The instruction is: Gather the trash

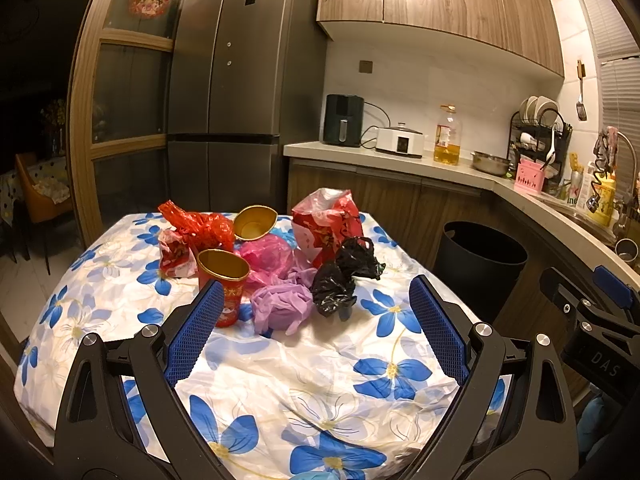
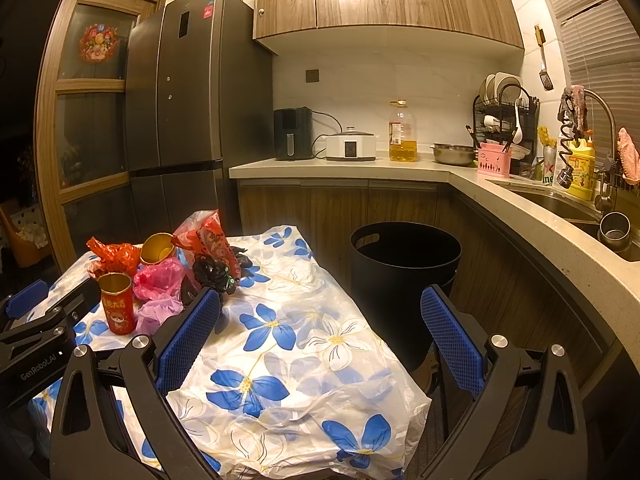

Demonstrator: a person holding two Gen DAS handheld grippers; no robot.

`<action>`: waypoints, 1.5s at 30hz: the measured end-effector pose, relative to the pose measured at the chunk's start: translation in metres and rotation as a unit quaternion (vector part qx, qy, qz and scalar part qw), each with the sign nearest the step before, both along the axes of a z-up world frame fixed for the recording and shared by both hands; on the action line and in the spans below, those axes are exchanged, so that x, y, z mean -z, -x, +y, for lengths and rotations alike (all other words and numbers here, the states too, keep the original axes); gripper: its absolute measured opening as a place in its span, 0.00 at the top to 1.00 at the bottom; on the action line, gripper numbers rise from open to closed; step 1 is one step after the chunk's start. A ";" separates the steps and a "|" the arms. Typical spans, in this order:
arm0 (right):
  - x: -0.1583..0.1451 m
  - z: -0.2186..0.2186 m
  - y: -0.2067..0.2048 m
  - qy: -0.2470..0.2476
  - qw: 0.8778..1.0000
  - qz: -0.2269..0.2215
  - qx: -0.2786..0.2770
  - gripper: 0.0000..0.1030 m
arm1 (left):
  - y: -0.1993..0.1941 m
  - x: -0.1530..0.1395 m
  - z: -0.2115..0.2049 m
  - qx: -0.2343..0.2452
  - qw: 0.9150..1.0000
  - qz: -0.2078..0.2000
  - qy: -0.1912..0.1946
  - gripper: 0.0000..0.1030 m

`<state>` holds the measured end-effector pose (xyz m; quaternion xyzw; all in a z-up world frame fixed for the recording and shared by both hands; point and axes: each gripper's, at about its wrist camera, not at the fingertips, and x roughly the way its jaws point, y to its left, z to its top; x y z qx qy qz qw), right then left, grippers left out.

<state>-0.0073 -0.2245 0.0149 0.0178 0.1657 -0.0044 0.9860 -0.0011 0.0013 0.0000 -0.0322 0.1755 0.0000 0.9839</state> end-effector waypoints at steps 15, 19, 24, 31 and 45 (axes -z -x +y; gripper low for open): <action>0.000 -0.001 0.002 -0.001 1.000 -0.001 0.001 0.05 | 0.000 -0.005 -0.003 0.000 1.000 0.000 0.001 0.11; 0.000 -0.001 0.001 -0.002 1.000 -0.001 0.001 0.05 | 0.000 -0.005 -0.003 0.001 1.000 0.000 0.001 0.11; 0.000 -0.001 0.001 -0.002 1.000 -0.002 0.001 0.05 | 0.000 -0.005 -0.003 0.000 1.000 0.000 0.002 0.11; 0.000 -0.002 0.001 -0.003 1.000 -0.001 0.001 0.05 | 0.000 -0.005 -0.003 0.001 1.000 -0.001 0.002 0.11; 0.000 -0.003 0.001 -0.003 1.000 -0.002 0.001 0.05 | 0.000 -0.005 -0.003 0.000 1.000 -0.001 0.003 0.11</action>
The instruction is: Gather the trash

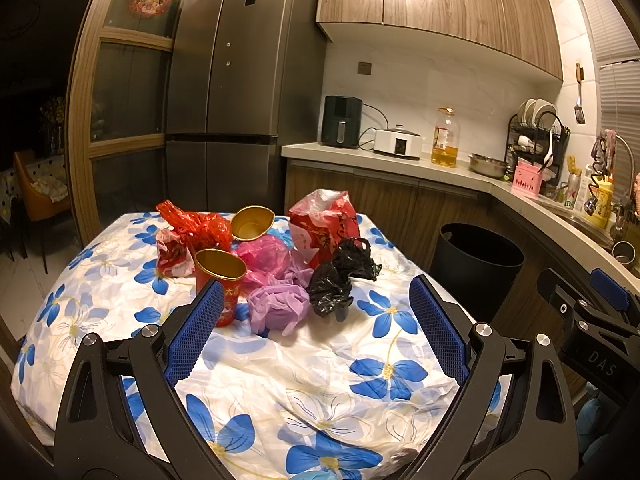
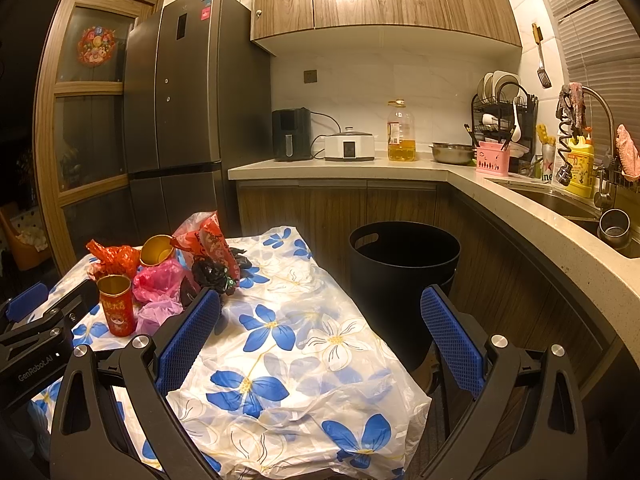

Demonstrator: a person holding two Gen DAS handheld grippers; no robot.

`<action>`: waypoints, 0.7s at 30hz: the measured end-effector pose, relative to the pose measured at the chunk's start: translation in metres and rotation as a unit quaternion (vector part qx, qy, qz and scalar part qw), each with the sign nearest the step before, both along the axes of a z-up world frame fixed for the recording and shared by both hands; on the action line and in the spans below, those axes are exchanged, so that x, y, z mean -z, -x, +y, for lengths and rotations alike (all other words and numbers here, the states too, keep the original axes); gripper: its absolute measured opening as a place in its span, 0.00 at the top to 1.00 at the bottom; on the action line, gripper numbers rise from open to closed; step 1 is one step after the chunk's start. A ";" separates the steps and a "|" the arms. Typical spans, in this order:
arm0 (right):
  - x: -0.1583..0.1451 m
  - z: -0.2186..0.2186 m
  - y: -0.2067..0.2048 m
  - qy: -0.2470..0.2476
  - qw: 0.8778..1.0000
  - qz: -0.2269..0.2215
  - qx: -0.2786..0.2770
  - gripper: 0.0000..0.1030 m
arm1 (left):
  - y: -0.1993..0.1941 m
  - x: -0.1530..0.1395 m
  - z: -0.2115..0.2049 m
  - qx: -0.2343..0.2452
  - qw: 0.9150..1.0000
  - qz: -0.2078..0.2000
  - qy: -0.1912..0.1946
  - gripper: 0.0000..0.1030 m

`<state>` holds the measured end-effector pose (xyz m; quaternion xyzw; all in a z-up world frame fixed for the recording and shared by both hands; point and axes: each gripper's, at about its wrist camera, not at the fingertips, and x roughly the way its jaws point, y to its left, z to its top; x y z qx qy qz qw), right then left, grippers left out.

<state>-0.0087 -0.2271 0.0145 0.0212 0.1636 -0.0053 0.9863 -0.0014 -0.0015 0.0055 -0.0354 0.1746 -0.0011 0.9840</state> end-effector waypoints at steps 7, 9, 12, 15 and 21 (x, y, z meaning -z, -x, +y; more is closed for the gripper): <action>0.000 -0.001 -0.001 -0.001 1.000 0.001 0.001 0.05 | 0.000 0.000 0.000 0.000 1.000 -0.001 0.000 0.11; 0.000 -0.001 -0.001 -0.001 1.000 0.000 0.001 0.05 | 0.001 -0.002 -0.004 -0.001 1.000 0.000 0.000 0.11; 0.000 0.000 0.001 -0.002 1.000 0.000 0.001 0.05 | 0.001 -0.005 -0.010 -0.001 1.000 -0.001 0.000 0.11; 0.000 0.000 0.000 -0.002 1.000 0.000 0.001 0.05 | 0.001 -0.005 -0.009 -0.001 1.000 0.000 0.001 0.11; 0.000 0.000 0.001 -0.002 1.000 0.000 0.002 0.05 | 0.001 -0.004 -0.008 -0.001 1.000 -0.001 0.001 0.11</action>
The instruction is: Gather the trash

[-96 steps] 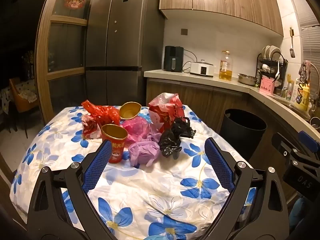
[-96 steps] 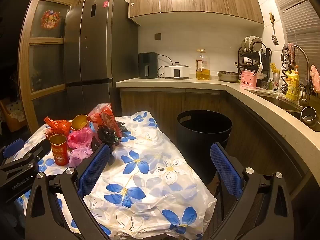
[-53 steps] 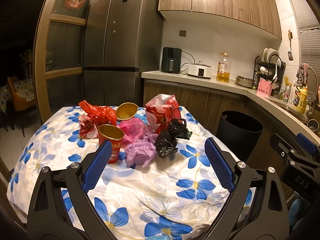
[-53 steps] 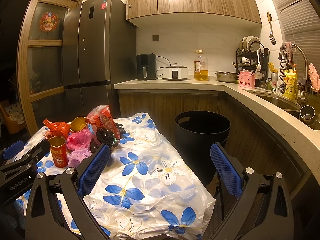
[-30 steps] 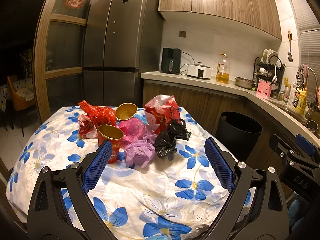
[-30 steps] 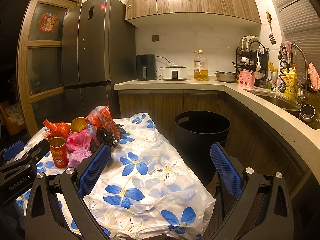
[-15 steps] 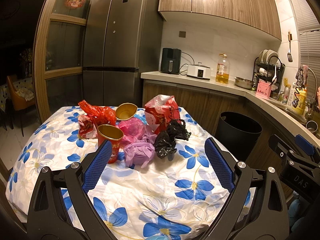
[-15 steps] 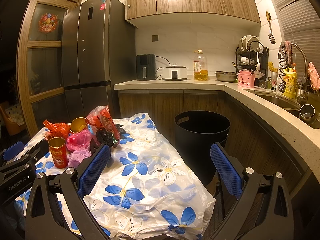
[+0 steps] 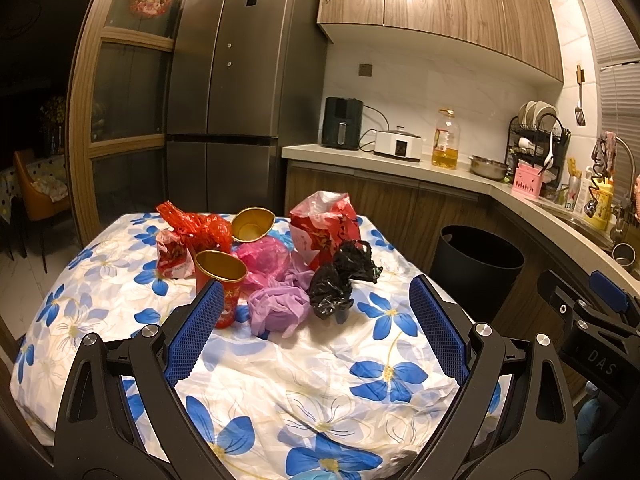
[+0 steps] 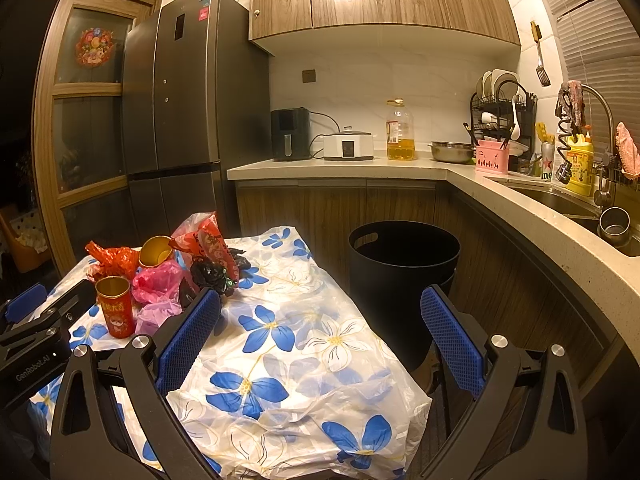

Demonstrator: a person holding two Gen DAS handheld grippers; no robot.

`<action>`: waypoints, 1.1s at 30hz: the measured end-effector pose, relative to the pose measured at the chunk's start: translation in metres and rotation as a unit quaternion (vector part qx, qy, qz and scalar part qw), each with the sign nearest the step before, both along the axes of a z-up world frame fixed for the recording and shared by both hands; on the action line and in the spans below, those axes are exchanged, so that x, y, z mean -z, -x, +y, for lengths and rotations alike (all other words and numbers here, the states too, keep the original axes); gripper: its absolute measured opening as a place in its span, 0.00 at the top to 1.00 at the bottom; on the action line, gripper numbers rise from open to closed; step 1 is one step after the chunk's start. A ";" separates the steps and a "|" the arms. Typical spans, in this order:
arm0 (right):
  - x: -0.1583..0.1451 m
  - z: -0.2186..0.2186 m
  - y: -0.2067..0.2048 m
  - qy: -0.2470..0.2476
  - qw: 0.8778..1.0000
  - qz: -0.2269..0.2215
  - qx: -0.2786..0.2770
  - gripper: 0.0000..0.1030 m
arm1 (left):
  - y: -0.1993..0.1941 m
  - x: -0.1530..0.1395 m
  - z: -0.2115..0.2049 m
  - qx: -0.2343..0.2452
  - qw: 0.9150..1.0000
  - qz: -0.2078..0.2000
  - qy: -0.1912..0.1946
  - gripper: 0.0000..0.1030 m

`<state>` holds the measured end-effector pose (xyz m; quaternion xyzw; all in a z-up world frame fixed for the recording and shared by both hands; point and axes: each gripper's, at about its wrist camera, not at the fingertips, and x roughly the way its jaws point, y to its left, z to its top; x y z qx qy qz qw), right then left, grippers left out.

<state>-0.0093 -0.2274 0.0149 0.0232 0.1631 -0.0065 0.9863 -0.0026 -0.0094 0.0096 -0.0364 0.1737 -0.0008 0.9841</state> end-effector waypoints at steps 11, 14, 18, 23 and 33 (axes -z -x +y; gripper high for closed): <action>0.000 0.001 0.000 0.000 1.000 0.000 0.000 0.05 | 0.000 0.000 -0.002 0.000 1.000 0.000 0.001 0.11; 0.000 0.001 -0.001 0.000 1.000 0.000 0.000 0.05 | 0.000 0.000 -0.001 0.000 1.000 -0.001 0.001 0.11; 0.000 0.001 -0.002 -0.001 1.000 0.000 0.001 0.05 | 0.000 0.000 -0.001 0.000 1.000 -0.001 0.001 0.11; 0.000 0.001 -0.003 -0.001 1.000 0.001 0.000 0.05 | 0.000 -0.001 -0.002 0.000 1.000 -0.001 0.002 0.11; 0.007 0.005 -0.018 -0.003 1.000 0.009 0.004 0.05 | -0.009 0.002 -0.008 0.001 1.000 -0.003 0.007 0.11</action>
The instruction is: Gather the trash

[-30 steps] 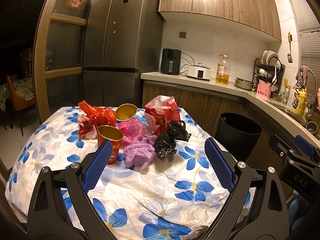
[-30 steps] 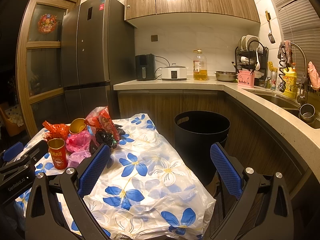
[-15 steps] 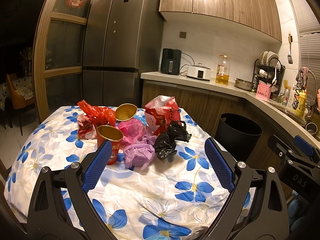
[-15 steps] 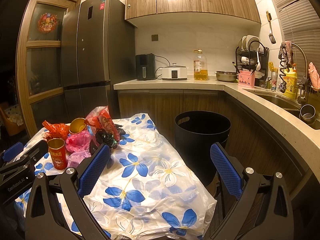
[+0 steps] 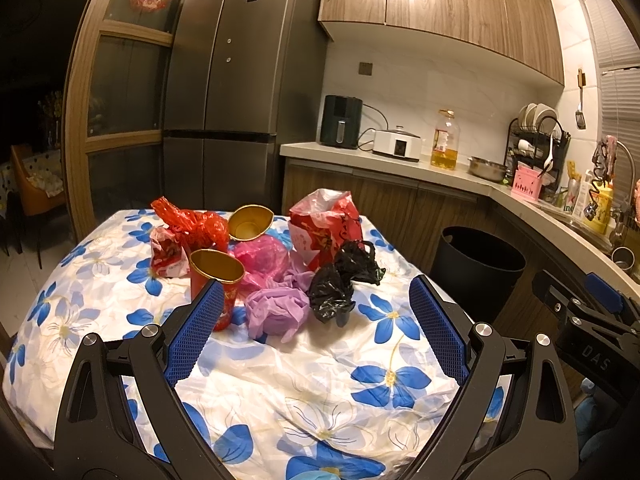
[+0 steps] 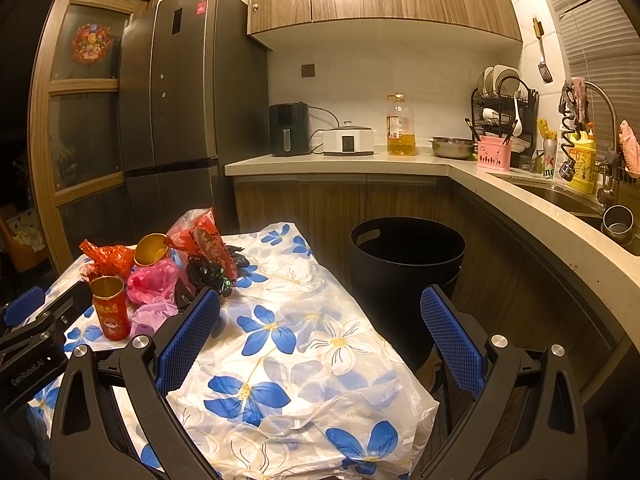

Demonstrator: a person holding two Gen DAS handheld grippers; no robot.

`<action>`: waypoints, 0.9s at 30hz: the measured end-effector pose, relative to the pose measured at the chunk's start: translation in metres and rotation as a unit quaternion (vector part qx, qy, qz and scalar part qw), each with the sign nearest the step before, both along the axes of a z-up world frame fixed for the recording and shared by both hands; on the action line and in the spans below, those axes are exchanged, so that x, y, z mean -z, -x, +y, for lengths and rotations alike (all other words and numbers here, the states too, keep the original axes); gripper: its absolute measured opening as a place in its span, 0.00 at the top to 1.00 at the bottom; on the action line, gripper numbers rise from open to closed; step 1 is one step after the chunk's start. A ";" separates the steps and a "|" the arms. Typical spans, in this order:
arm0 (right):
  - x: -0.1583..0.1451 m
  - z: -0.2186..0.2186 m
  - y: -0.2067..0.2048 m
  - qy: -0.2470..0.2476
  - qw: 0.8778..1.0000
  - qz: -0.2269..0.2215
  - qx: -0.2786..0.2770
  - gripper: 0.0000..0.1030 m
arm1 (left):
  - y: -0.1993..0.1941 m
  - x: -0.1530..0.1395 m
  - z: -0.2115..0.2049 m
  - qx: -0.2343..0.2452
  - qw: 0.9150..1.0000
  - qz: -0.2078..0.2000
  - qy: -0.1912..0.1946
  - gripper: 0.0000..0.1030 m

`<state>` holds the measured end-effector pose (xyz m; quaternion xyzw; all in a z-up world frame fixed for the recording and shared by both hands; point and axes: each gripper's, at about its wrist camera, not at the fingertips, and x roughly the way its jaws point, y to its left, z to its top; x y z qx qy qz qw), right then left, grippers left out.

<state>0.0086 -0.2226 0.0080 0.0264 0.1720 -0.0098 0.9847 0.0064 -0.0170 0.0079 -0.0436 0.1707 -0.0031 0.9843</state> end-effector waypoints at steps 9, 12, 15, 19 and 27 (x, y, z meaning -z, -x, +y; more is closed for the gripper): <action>0.016 -0.001 -0.019 -0.005 1.000 0.013 0.004 0.05 | -0.011 0.023 0.013 0.003 1.000 -0.014 0.002 0.14; 0.023 -0.001 -0.029 -0.012 1.000 0.019 0.000 0.05 | -0.022 0.037 0.016 -0.001 1.000 -0.011 -0.010 0.18; 0.031 0.001 -0.038 -0.018 1.000 0.022 -0.009 0.05 | -0.033 0.049 0.025 -0.007 1.000 -0.004 -0.005 0.24; 0.040 0.007 -0.051 -0.026 0.999 0.026 -0.029 0.05 | -0.049 0.063 0.038 -0.016 1.000 0.004 0.009 0.27; 0.052 0.024 -0.081 -0.036 0.997 0.012 -0.074 0.05 | -0.097 0.096 0.050 -0.033 0.998 0.052 0.021 0.42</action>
